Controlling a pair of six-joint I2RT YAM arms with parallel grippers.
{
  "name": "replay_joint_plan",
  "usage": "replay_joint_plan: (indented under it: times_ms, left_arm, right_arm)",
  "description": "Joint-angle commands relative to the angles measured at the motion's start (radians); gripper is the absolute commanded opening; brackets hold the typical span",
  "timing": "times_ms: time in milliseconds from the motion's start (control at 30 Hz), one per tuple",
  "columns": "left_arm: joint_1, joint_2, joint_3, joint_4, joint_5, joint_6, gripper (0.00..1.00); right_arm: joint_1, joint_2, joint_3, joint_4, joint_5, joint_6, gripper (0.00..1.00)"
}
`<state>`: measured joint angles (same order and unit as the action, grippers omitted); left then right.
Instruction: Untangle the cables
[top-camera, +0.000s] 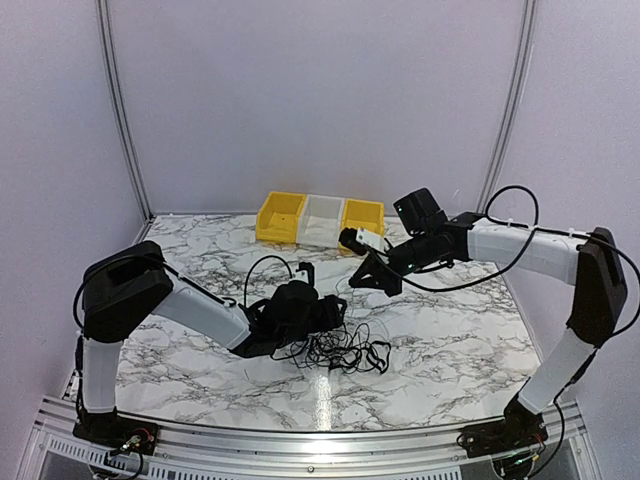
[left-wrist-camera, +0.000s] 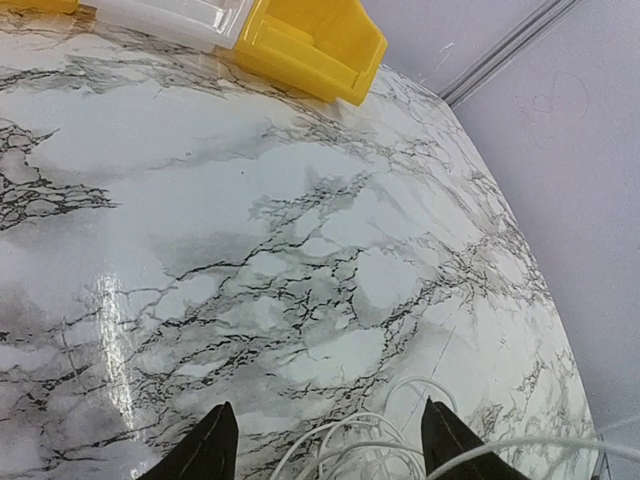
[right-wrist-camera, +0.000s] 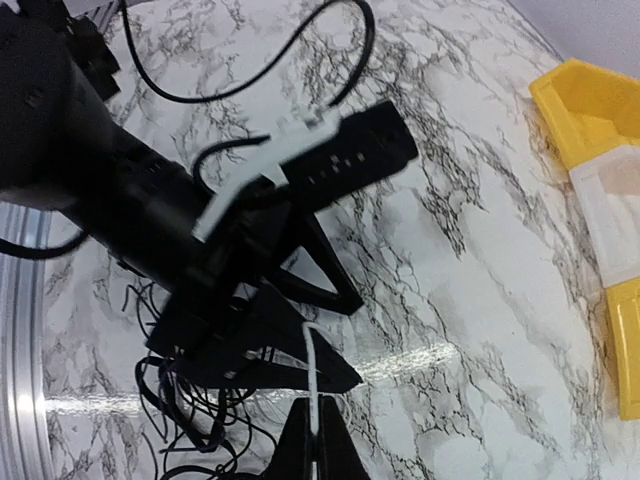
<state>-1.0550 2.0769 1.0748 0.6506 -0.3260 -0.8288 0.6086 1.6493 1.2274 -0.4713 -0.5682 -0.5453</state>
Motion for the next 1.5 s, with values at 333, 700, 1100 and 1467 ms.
replay_joint_plan:
  times_ms: [333,700,1100,1467]
  left_arm:
    - [-0.016,0.076,0.0,0.016,-0.039,-0.047,0.48]
    - [-0.017,0.123,0.006,0.015,0.004,-0.082,0.43]
    - [-0.017,-0.082,-0.171,0.021,-0.059,-0.03,0.42]
    - [-0.025,-0.456,-0.491,0.014,-0.082,0.106,0.69]
  right_arm:
    - [0.041,-0.18,0.291,-0.115,-0.183,-0.002,0.0]
    - [0.024,-0.178,0.671,-0.12,-0.189,0.121,0.0]
    - [0.024,-0.178,0.658,-0.088,-0.136,0.143,0.0]
    - [0.023,-0.216,0.446,-0.023,-0.09,0.125,0.0]
